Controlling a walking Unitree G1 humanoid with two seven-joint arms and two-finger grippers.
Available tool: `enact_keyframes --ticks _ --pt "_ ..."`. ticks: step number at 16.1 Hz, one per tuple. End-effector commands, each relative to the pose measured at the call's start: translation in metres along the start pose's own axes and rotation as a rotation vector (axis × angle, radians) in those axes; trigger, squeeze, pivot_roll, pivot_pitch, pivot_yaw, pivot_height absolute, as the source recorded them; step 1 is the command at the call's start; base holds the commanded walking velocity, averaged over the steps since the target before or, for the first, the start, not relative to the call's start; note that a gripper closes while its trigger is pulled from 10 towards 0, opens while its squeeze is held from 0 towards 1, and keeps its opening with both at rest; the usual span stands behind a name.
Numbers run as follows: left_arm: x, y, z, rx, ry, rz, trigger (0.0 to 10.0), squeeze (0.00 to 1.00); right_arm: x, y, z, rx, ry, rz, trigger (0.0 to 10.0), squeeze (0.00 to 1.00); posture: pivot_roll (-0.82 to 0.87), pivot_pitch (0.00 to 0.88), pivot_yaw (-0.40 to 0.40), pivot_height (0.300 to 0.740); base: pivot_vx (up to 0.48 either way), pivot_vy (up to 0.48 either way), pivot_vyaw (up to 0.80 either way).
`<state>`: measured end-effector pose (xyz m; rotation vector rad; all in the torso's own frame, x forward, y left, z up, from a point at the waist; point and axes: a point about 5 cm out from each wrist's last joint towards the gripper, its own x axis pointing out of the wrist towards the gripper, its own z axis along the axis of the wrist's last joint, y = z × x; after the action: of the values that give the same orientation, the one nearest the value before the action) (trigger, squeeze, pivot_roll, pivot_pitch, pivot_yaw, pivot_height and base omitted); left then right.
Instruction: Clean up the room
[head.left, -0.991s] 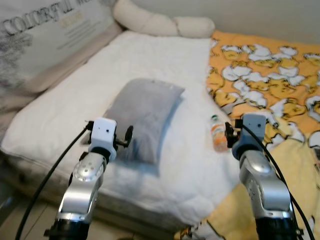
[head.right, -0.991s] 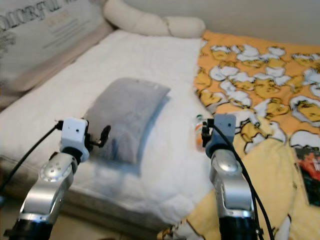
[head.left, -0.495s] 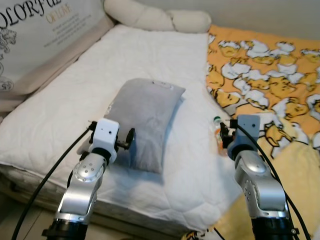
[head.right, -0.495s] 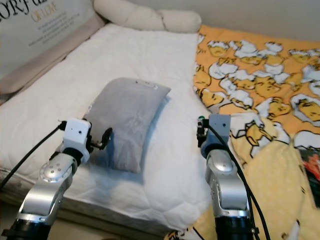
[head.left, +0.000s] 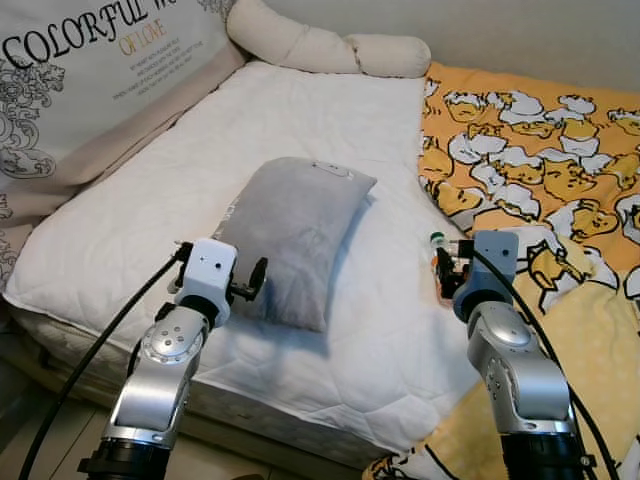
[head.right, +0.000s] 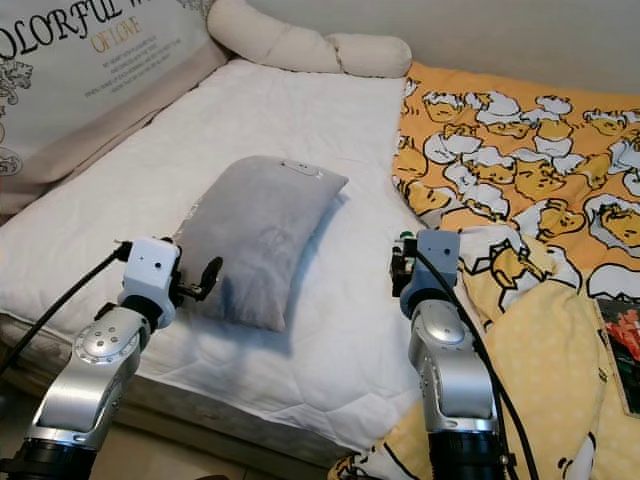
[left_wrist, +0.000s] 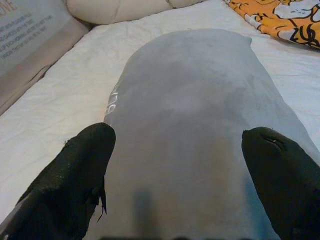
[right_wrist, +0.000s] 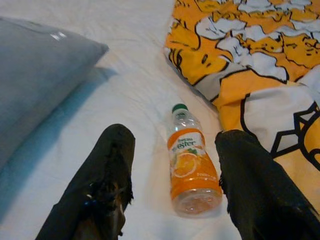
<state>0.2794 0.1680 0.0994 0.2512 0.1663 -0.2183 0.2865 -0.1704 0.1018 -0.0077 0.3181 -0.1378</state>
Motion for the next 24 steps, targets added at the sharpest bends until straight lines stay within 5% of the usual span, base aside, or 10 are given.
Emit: enact_keyframes --ticks 1,3,6,10,13,14,15,17,24 --pt "0.001 0.0 0.004 0.01 -0.005 -0.011 10.0 0.0 0.002 -0.004 0.003 -0.004 0.002 -0.026 10.0 1.0 0.03 0.0 0.0 0.74 0.0 0.0 0.0" --pt "0.003 -0.002 0.004 0.025 -0.001 -0.056 10.0 0.0 0.011 -0.01 0.001 -0.046 0.048 -0.047 10.0 1.0 0.03 0.0 -0.001 0.74 0.0 0.0 0.0" --pt "0.011 -0.011 0.014 0.136 -0.019 -0.276 10.0 0.0 0.054 -0.04 0.005 -0.146 0.173 -0.108 10.0 1.0 0.03 0.0 -0.003 0.74 0.0 0.0 0.0" --pt "0.009 -0.019 0.023 0.213 -0.03 -0.476 10.0 0.0 0.074 -0.069 0.012 -0.074 0.223 -0.131 10.0 1.0 0.05 0.0 0.019 0.74 0.0 0.0 0.0" --pt "0.004 -0.02 0.023 0.262 -0.011 -0.564 10.0 0.0 0.079 -0.065 0.014 -0.019 0.22 -0.052 10.0 1.0 0.09 0.027 0.034 0.74 0.0 0.0 0.0" --pt "0.003 -0.019 0.024 0.269 -0.01 -0.572 10.0 0.0 0.08 -0.065 0.013 -0.02 0.224 -0.051 10.0 0.89 0.09 0.031 0.034 0.74 0.0 0.0 0.0" --pt "0.001 -0.018 0.025 0.27 -0.012 -0.577 10.0 0.0 0.08 -0.065 0.011 -0.009 0.232 -0.049 10.0 0.0 0.11 0.049 0.035 0.74 0.0 0.0 0.0" --pt "-0.004 -0.015 0.029 0.272 -0.016 -0.59 10.0 0.0 0.081 -0.06 0.006 0.07 0.231 -0.013 10.0 0.0 0.14 0.091 0.041 0.74 0.0 0.0 0.0" --pt "-0.031 -0.004 0.03 0.264 0.021 -0.582 10.0 0.0 0.078 -0.051 -0.013 0.039 0.272 0.035 10.0 0.0 0.19 0.184 0.029 0.74 0.0 0.0 0.0"
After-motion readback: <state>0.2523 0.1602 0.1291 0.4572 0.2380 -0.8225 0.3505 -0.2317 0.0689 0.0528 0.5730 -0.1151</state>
